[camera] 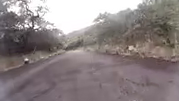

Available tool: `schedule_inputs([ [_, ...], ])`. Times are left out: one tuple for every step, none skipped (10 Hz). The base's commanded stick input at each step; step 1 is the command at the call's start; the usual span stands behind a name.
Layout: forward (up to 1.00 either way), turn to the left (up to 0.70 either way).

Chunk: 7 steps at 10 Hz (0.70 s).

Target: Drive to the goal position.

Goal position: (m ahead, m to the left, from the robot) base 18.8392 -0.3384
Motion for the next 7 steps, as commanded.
schedule_inputs([
  [1.00,0.00],
  [1.00,0.00],
  [1.00,0.00],
  [1.00,0.00],
  [1.00,0.00],
  [1.00,0.00],
  [1.00,0.00],
])
